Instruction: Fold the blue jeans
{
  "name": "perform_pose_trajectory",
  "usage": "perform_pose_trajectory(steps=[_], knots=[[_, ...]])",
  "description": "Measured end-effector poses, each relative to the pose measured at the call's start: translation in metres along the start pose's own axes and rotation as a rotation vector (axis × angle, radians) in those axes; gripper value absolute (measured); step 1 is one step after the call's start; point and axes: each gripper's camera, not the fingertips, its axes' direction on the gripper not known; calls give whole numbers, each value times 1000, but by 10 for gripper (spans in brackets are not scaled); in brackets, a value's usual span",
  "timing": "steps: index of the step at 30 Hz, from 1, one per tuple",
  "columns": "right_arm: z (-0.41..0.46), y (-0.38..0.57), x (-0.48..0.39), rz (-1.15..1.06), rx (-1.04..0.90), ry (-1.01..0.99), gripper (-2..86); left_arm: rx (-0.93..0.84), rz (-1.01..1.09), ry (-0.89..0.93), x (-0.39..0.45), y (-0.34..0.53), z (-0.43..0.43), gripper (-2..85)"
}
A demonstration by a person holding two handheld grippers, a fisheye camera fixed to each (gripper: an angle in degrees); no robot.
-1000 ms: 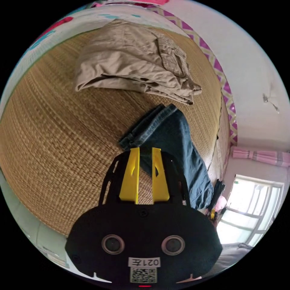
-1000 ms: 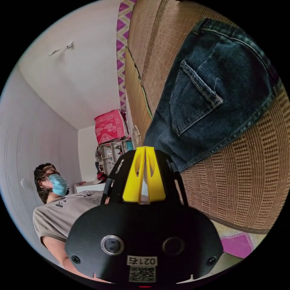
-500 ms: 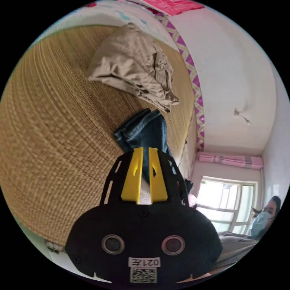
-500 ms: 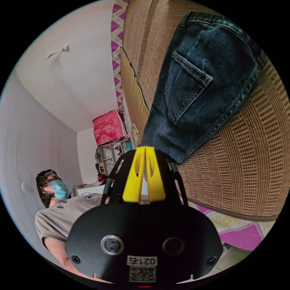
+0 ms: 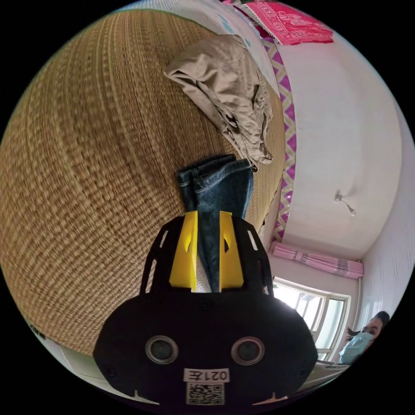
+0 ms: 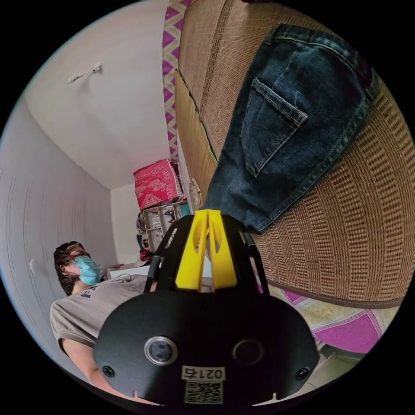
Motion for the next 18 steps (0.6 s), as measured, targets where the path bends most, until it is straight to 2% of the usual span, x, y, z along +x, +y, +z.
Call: perform_pose_trajectory(steps=[6,9,12,18], knots=[[-2,-3,-8,7,-9,-18,-7,5,-22,20,-11,-5,-14,70],[-3,-5,-17,-8,-28,-6,-7,22,-14,89,-11,-10,-19,67],[-8,-6,-23,-11,-30,1,-7,63,-15,107,-8,-15,-32,28],[-23,-5,-31,-8,-8,3,-8,103,109,101,35,-9,-72,-8]])
